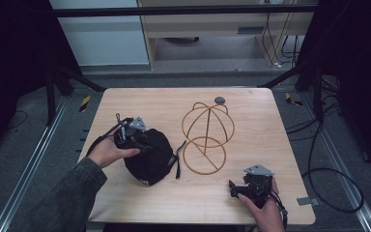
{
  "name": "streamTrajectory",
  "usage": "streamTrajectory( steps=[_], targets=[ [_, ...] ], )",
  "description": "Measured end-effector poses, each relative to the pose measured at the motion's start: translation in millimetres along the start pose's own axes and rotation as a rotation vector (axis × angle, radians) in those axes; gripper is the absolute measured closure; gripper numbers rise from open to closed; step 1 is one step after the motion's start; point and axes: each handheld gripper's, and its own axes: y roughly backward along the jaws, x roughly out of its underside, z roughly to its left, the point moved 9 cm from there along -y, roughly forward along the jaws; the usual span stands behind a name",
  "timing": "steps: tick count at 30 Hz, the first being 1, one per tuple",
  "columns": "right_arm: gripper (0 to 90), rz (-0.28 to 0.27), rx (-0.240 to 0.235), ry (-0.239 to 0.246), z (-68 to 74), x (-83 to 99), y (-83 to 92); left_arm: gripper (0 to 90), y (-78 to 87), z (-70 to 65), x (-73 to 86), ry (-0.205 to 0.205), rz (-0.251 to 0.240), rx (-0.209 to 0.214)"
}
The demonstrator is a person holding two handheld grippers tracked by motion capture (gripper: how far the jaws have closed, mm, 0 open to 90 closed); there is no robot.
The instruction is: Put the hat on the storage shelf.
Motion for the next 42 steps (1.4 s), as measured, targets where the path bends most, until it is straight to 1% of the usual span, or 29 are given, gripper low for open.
streamTrajectory(
  steps=[1, 2, 3, 4, 5, 9, 13, 14, 15, 16, 17, 18, 19, 21, 22, 25, 27, 28, 30, 31, 32, 33, 34, 35, 36, 38, 41, 42],
  targets=[
    [0.4, 0.000, 0.000, 0.000, 0.0, 0.0, 0.0, 56.6, -0.2, 0.1, 0.8, 0.000, 0.008, 0.000],
    [0.4, 0.000, 0.000, -0.002, 0.1, 0.0, 0.0, 62.9, 1.0, 0.5, 1.2, 0.008, 0.007, 0.002],
    [0.4, 0.000, 0.000, -0.002, 0.1, 0.0, 0.0, 64.6, 1.0, 0.5, 1.2, 0.008, 0.007, 0.002],
    [0.4, 0.000, 0.000, -0.002, 0.2, 0.0, 0.0, 67.4, 3.7, 0.1, 0.4, 0.017, -0.005, 0.006],
    [0.4, 0.000, 0.000, -0.001, 0.1, 0.0, 0.0, 68.1, 7.6, -0.6, -0.3, 0.021, -0.012, 0.011],
    [0.4, 0.000, 0.000, -0.002, 0.1, 0.0, 0.0, 69.4, 16.3, -0.9, -2.4, 0.020, -0.033, 0.010],
    [0.4, 0.000, 0.000, -0.002, 0.2, 0.0, 0.0, 71.0, 26.9, 0.7, -3.4, 0.020, -0.044, -0.008],
    [0.4, 0.000, 0.000, 0.000, 0.0, 0.0, 0.0, 71.1, 30.9, 0.4, -4.1, 0.018, -0.049, -0.013],
    [0.4, 0.000, -0.001, -0.001, 0.2, 0.0, 0.0, 71.2, 39.7, -0.8, -5.7, 0.014, -0.064, -0.014],
    [0.4, 0.000, 0.000, -0.002, 0.1, 0.0, 0.0, 71.2, 44.5, -1.2, -6.4, 0.014, -0.071, -0.016],
    [0.4, 0.000, 0.000, -0.001, 0.1, 0.0, 0.0, 71.3, 44.5, -1.2, -6.4, 0.014, -0.071, -0.016],
    [0.4, 0.000, 0.000, 0.000, 0.0, 0.0, 0.0, 71.4, 52.7, -2.6, -7.4, 0.014, -0.085, -0.014],
    [0.4, 0.000, 0.000, -0.002, 0.1, 0.0, 0.0, 71.5, 57.0, -3.2, -7.6, 0.014, -0.093, -0.015],
    [0.4, 0.000, 0.000, 0.001, 0.0, -0.1, 0.0, 71.8, 66.4, -4.2, -6.6, 0.008, -0.099, -0.023],
    [0.4, 0.000, -0.001, -0.001, 0.2, 0.0, 0.0, 72.0, 66.4, -4.2, -6.6, 0.008, -0.099, -0.023],
    [0.4, 0.000, 0.000, 0.000, 0.0, -0.1, -0.1, 72.0, 78.7, -7.3, -6.5, 0.004, -0.116, -0.035],
    [0.4, 0.000, 0.000, 0.001, 0.0, -0.1, -0.1, 72.1, 86.8, -8.9, -7.8, 0.003, -0.134, -0.038],
    [0.4, 0.000, 0.000, -0.002, 0.1, 0.0, -0.1, 72.1, 95.7, -10.2, -9.5, 0.007, -0.158, -0.034],
    [0.4, 0.000, 0.000, 0.001, 0.0, -0.1, -0.1, 72.2, 104.1, -10.8, -10.8, 0.018, -0.183, -0.028],
    [0.4, 0.000, 0.000, 0.001, 0.0, -0.1, -0.1, 72.2, 104.1, -10.8, -10.8, 0.018, -0.183, -0.028],
    [0.4, 0.000, 0.000, 0.000, 0.0, -0.1, -0.1, 72.3, 109.5, -11.2, -11.4, 0.019, -0.195, -0.031],
    [0.4, 0.000, 0.000, 0.000, 0.0, -0.1, -0.1, 72.3, 109.5, -11.2, -11.4, 0.019, -0.195, -0.031],
    [0.4, 0.000, 0.000, 0.001, 0.0, -0.1, -0.1, 72.3, 115.5, -11.5, -12.4, 0.007, -0.196, -0.043],
    [0.4, 0.000, -0.001, 0.000, 0.1, -0.1, 0.0, 72.3, 118.5, -11.6, -13.4, 0.004, -0.200, -0.048],
    [0.4, 0.000, -0.001, 0.000, 0.1, -0.1, 0.0, 72.3, 118.5, -11.6, -13.4, 0.004, -0.200, -0.048],
    [0.4, 0.000, 0.000, 0.000, 0.0, -0.1, -0.1, 72.4, 127.5, -11.8, -16.7, 0.001, -0.214, -0.061],
    [0.4, 0.000, 0.000, -0.001, 0.1, -0.1, -0.1, 72.4, 132.5, -12.3, -19.0, 0.001, -0.223, -0.066],
    [0.4, 0.000, -0.001, 0.000, 0.0, -0.1, -0.1, 72.5, 136.8, -12.7, -21.5, -0.005, -0.229, -0.075]
  ],
)
